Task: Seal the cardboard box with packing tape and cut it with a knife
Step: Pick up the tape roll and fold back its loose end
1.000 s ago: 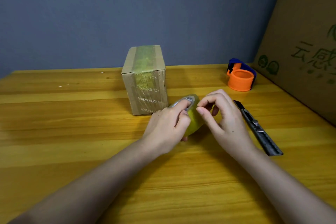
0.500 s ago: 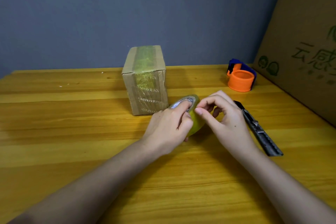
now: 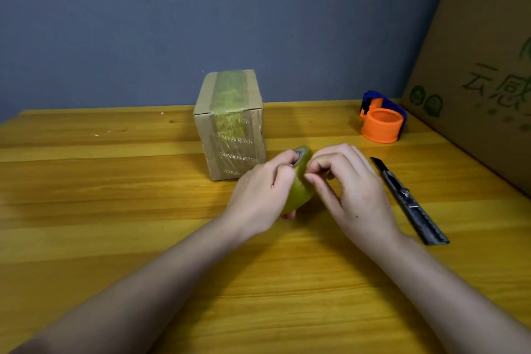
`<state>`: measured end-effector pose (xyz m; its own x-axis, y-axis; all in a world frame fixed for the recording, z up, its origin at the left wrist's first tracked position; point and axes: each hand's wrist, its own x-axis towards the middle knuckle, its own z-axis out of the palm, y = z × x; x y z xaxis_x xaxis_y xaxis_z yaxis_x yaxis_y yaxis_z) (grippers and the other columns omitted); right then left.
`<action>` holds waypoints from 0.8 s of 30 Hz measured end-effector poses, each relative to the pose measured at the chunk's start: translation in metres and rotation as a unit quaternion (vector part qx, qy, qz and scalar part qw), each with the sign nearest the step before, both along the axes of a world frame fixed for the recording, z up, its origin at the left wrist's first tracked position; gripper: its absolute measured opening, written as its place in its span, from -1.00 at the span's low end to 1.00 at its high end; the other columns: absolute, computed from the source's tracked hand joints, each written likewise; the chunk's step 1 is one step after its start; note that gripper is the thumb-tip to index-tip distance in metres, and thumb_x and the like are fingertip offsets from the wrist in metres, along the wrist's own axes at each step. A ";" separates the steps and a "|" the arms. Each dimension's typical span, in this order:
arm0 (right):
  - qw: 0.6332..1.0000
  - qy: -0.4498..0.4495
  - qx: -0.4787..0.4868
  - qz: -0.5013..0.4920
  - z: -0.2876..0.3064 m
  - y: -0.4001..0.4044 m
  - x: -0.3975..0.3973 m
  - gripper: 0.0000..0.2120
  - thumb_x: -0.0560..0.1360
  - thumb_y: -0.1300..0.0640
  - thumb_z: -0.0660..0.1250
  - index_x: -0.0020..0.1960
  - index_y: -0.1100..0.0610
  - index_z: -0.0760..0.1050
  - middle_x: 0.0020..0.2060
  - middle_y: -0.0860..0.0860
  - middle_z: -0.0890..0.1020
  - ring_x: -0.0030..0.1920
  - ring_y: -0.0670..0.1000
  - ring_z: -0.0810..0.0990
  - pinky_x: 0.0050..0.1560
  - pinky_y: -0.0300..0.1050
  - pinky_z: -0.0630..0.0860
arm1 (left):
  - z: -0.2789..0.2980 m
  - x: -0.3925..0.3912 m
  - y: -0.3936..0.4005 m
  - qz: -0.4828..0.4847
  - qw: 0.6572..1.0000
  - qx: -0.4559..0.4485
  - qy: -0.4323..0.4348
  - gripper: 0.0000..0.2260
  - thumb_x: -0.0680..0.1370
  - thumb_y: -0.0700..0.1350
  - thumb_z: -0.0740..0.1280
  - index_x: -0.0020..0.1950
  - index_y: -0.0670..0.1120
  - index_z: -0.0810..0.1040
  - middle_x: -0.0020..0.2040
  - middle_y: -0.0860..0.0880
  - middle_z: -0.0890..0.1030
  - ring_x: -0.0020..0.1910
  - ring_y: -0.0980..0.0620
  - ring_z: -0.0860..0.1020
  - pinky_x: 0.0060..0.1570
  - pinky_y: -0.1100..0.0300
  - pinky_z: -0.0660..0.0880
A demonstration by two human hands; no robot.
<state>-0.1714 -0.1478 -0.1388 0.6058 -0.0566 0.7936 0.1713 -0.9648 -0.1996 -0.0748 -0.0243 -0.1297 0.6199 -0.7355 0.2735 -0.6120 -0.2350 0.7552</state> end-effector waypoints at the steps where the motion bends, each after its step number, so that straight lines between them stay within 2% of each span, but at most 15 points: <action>1: 1.000 -0.012 -0.001 -0.005 0.000 -0.001 0.000 -0.88 0.51 0.18 0.33 -0.10 0.25 0.54 -0.12 0.06 0.60 -0.09 0.01 0.53 0.03 -0.30 0.36 | 0.000 0.001 -0.001 -0.008 1.000 -0.005 0.013 -0.70 0.39 0.08 -0.05 -0.08 0.11 0.43 -0.41 -0.11 0.61 -0.31 -0.16 0.62 -0.16 -0.10 0.55; 4: 0.999 -0.041 -0.024 -0.013 0.002 -0.004 -0.001 -0.90 0.50 0.21 0.37 -0.13 0.26 0.58 -0.15 0.07 0.65 -0.13 0.01 0.58 0.00 -0.28 0.42 | 0.001 0.004 -0.002 -0.056 0.997 0.003 0.043 -0.75 0.33 0.14 0.07 -0.11 0.13 0.44 -0.43 -0.07 0.62 -0.31 -0.15 0.62 -0.16 -0.14 0.56; 7: 0.999 -0.050 -0.006 0.000 0.002 -0.007 -0.003 -0.93 0.47 0.24 0.40 -0.09 0.17 0.52 -0.17 0.07 0.65 -0.17 0.02 0.60 -0.08 -0.24 0.49 | 0.005 0.008 -0.001 -0.109 0.992 0.025 0.064 -0.80 0.31 0.07 0.26 -0.08 0.15 0.47 -0.34 -0.03 0.64 -0.28 -0.08 0.63 -0.11 -0.12 0.57; 10: 0.995 -0.053 0.082 0.005 0.001 -0.006 -0.002 -0.71 0.42 0.25 0.44 -0.05 0.02 0.36 -0.18 0.05 0.65 -0.19 0.01 0.59 -0.13 -0.19 0.51 | 0.011 0.012 0.001 -0.156 0.983 0.019 0.096 -0.82 0.41 -0.14 0.41 -0.01 -0.02 0.54 -0.25 -0.03 0.67 -0.22 0.07 0.61 0.01 0.06 0.54; 12: 0.991 -0.049 0.125 0.005 0.001 -0.007 -0.001 -0.67 0.42 0.27 0.44 -0.06 -0.01 0.32 -0.17 0.03 0.63 -0.18 0.01 0.58 -0.12 -0.23 0.49 | 0.014 0.013 0.003 -0.159 0.982 0.009 0.101 -0.86 0.48 -0.20 0.41 0.01 -0.19 0.56 -0.26 -0.10 0.68 -0.21 0.13 0.60 -0.01 0.20 0.51; 15: 0.990 -0.052 0.131 0.005 0.000 -0.009 0.000 -0.69 0.46 0.31 0.37 -0.13 0.03 0.26 -0.18 0.02 0.57 -0.16 -0.03 0.54 -0.11 -0.37 0.38 | 0.014 0.010 0.002 -0.130 0.988 -0.006 0.081 -0.87 0.50 -0.08 0.39 -0.09 -0.15 0.57 -0.34 -0.07 0.66 -0.33 0.09 0.60 -0.15 0.15 0.51; 19: 0.995 -0.045 0.085 -0.016 -0.001 -0.007 0.000 -0.66 0.47 0.36 0.33 -0.21 0.06 0.20 -0.20 0.08 0.55 -0.19 -0.04 0.48 -0.13 -0.43 0.30 | 0.009 0.009 -0.002 -0.092 0.994 -0.002 0.066 -0.70 0.39 0.17 0.35 -0.12 -0.04 0.55 -0.37 -0.07 0.65 -0.36 -0.09 0.64 -0.20 -0.06 0.61; 24: 0.999 -0.030 0.038 -0.016 0.003 -0.003 -0.005 -0.64 0.47 0.37 0.33 -0.21 0.06 0.19 -0.20 0.09 0.54 -0.19 -0.06 0.47 -0.13 -0.49 0.28 | 0.007 0.009 -0.003 -0.060 0.997 0.017 0.035 -0.70 0.35 0.25 0.29 -0.08 0.09 0.51 -0.40 0.00 0.65 -0.38 -0.01 0.65 -0.21 -0.11 0.60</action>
